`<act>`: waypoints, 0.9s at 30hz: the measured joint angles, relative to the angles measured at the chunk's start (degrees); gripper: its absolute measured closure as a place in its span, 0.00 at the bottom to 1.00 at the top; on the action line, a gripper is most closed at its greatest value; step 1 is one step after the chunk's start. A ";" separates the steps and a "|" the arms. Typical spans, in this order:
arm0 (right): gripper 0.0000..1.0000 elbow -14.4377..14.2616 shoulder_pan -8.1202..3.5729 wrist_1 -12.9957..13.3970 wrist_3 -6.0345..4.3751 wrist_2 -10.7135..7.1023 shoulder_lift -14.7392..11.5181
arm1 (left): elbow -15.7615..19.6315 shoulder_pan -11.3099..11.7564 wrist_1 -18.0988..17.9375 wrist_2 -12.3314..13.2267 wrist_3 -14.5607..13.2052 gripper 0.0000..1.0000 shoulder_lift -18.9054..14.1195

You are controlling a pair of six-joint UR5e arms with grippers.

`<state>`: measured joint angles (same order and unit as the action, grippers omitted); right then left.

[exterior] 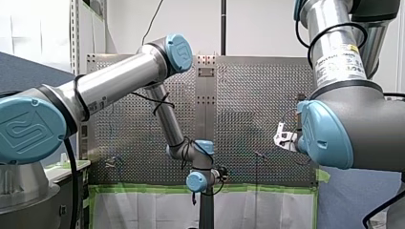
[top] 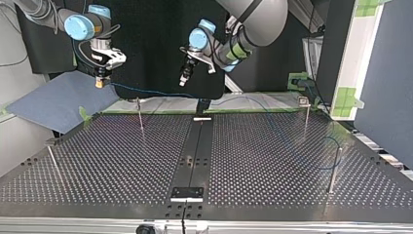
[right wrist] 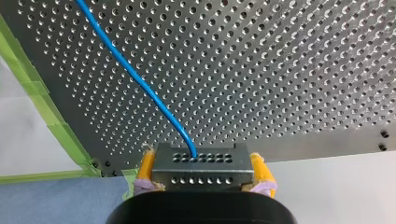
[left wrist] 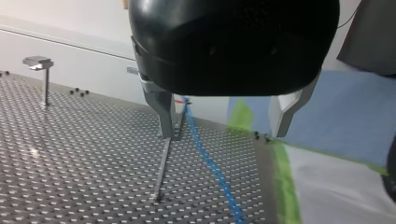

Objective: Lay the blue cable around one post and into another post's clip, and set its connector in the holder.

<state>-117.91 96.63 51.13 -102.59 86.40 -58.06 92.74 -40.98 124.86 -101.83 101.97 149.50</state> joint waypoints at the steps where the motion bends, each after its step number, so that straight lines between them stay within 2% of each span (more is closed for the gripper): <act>1: 1.00 0.00 0.01 0.04 0.00 -0.03 0.00 | -0.14 -0.10 0.06 0.01 0.26 0.00 0.46; 8: 1.00 0.00 0.08 0.16 0.14 -0.16 0.00 | -0.86 0.09 -0.49 1.12 2.47 0.00 4.06; 17: 1.00 0.00 0.16 0.21 0.18 -0.17 0.00 | -0.67 0.76 -1.81 4.25 2.50 0.00 8.70; 22: 1.00 0.00 0.20 0.21 0.18 -0.17 0.00 | 0.97 0.78 -3.11 4.32 2.42 0.00 11.13; 27: 1.00 0.00 0.26 0.21 0.18 -0.17 0.03 | 2.88 0.74 -4.38 3.04 2.43 0.00 13.70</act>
<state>-117.91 96.90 51.34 -102.41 86.23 -58.03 95.62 -40.24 120.48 -98.80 104.40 163.21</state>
